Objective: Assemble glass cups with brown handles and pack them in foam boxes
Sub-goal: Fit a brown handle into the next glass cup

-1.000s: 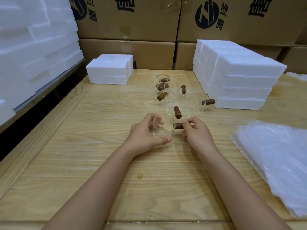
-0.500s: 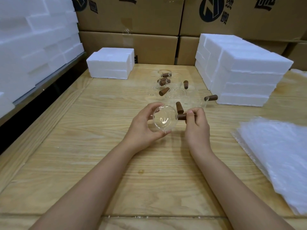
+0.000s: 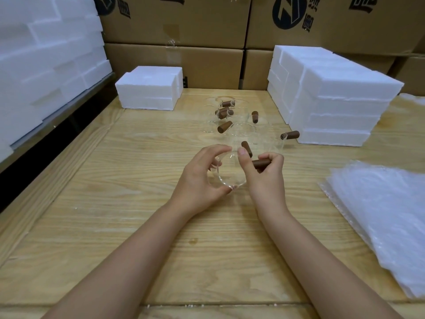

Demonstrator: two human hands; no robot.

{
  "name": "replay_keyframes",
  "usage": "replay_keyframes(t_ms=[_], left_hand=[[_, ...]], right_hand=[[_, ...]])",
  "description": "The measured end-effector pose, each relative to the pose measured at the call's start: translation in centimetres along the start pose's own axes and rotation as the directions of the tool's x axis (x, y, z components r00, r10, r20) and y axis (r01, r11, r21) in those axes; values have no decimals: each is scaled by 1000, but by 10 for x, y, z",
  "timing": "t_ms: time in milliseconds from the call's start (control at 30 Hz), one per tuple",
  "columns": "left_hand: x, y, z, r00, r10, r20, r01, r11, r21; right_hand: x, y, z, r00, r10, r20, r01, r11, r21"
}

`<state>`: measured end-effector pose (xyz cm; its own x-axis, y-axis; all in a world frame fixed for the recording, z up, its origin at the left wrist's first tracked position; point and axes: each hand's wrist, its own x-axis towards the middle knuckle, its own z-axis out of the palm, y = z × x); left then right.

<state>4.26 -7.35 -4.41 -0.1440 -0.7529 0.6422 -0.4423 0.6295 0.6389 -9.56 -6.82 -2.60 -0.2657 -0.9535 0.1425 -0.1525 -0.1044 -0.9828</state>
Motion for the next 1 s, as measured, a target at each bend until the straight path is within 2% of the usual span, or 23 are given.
replay_keyframes(t_ms=[133, 300, 433, 533, 700, 833, 1000], left_hand=[[1, 4, 3, 997, 82, -10, -81, 995, 50], [0, 1, 3, 999, 36, 0, -36, 996, 78], [1, -2, -1, 1000, -14, -11, 14, 999, 41], [2, -2, -5, 998, -65, -15, 65, 998, 10], [3, -7, -12, 971, -236, 23, 237, 971, -43], [3, -8, -13, 962, -265, 63, 270, 959, -90], [2, -10, -14, 970, -236, 64, 240, 968, -73]], right_hand=[[-2, -5, 2, 997, 73, 29, -74, 997, 9], [-3, -5, 4, 987, 99, 124, -77, 982, -172], [-3, -2, 0, 971, 67, 231, 1, 959, -283], [-1, -3, -5, 960, 24, 280, 57, 959, -278], [6, -8, -16, 925, -61, 375, 158, 959, -234], [14, -7, -26, 896, -57, 440, 107, 990, -90], [19, -3, -31, 901, -19, 434, 44, 998, -49]])
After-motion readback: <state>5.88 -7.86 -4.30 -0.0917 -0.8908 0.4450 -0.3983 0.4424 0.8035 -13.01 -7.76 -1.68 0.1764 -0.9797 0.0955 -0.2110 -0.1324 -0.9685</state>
